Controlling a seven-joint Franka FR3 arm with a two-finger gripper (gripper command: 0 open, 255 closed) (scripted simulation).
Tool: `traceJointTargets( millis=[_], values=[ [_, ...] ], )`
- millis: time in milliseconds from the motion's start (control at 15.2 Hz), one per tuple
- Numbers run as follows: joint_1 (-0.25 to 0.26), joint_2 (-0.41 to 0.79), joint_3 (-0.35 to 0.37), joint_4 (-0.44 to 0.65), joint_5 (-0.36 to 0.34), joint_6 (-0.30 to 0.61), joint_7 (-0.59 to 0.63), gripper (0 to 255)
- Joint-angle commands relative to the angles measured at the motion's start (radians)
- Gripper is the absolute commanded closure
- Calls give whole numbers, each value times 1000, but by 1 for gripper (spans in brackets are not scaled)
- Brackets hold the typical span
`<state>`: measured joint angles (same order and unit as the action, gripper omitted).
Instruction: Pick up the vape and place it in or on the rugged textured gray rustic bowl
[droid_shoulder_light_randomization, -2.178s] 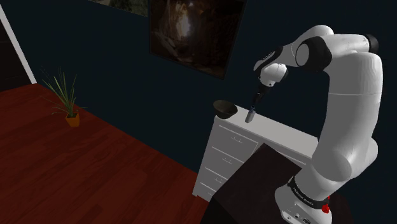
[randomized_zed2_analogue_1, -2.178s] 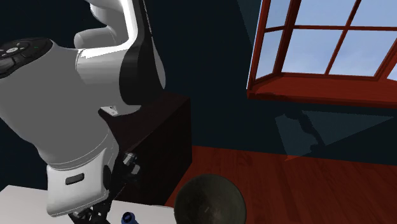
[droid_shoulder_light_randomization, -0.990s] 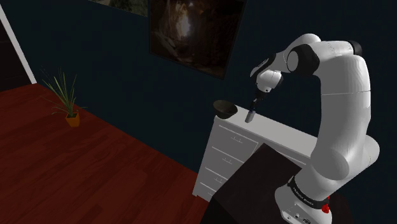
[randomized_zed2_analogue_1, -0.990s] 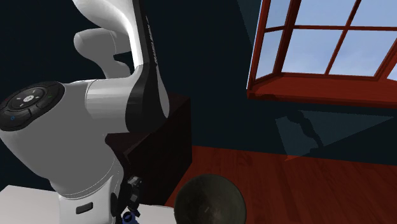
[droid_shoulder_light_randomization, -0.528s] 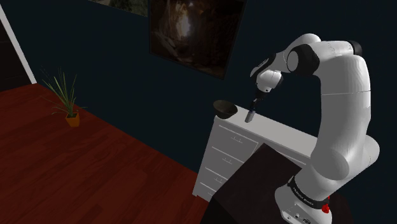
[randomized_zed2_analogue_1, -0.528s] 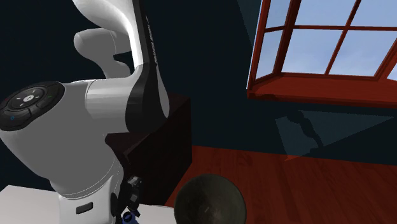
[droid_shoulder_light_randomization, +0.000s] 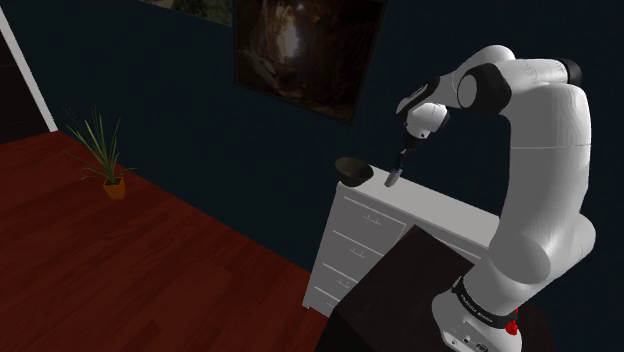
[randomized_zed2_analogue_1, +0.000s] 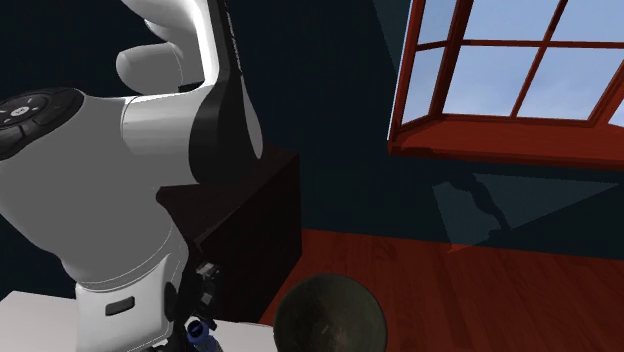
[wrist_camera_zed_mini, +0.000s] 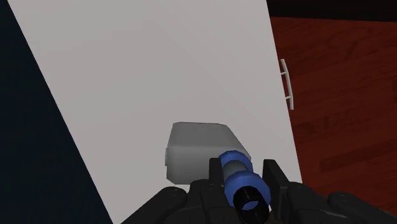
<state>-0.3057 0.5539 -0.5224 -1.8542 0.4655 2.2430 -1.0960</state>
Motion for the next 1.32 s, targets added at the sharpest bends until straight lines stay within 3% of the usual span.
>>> traceJointTargets(
  millis=[0, 1254],
  values=[
    [4, -16, -9, 4, -12, -19, 7, 255],
    [45, -161, -70, 67, -121, -202, 87, 255]
  ],
)
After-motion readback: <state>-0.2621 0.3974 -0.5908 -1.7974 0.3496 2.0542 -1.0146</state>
